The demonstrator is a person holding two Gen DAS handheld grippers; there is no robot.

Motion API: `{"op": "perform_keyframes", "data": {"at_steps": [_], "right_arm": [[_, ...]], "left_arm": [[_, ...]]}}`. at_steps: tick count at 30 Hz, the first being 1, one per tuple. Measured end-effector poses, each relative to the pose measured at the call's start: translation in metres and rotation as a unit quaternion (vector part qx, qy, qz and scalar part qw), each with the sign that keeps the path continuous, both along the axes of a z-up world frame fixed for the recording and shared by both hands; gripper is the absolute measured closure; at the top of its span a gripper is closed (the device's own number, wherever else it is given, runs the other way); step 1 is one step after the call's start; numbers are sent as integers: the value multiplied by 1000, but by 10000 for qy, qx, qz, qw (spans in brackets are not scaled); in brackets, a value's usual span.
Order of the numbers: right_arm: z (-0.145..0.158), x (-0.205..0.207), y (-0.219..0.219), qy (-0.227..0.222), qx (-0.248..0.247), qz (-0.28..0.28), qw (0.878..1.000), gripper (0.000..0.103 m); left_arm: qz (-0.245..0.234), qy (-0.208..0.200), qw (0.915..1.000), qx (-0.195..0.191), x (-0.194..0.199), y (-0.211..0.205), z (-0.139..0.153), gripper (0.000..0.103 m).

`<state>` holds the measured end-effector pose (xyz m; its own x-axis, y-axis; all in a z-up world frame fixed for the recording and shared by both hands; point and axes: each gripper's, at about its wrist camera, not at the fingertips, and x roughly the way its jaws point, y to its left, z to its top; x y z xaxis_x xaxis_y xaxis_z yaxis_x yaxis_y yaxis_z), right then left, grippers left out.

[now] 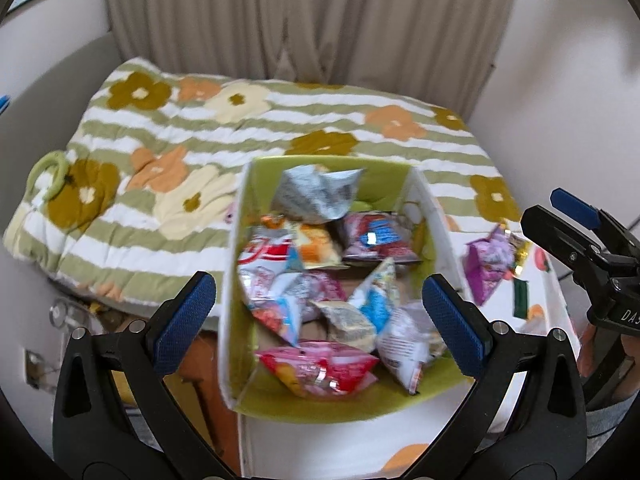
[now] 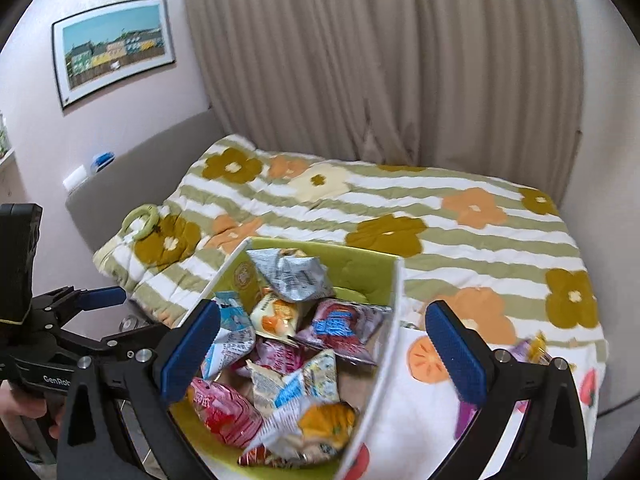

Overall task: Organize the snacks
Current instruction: 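Grasp the purple packet with left gripper while right grasps the dark green bar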

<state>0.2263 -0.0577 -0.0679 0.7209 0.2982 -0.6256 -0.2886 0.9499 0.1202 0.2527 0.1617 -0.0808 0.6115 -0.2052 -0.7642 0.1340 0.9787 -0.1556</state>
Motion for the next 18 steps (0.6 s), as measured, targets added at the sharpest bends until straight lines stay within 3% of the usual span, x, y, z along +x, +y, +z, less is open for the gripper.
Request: {"op": "perform_keyframes", "data": {"at_steps": [7, 18], "right_arm": [[14, -45, -37, -85, -9, -907, 9958, 1], [12, -95, -120, 38, -238, -2275, 9735, 1]], "left_arm": [[-838, -231, 9961, -171, -11, -44, 17, 1], [-1977, -235, 9798, -191, -5, -147, 18, 1]]}}
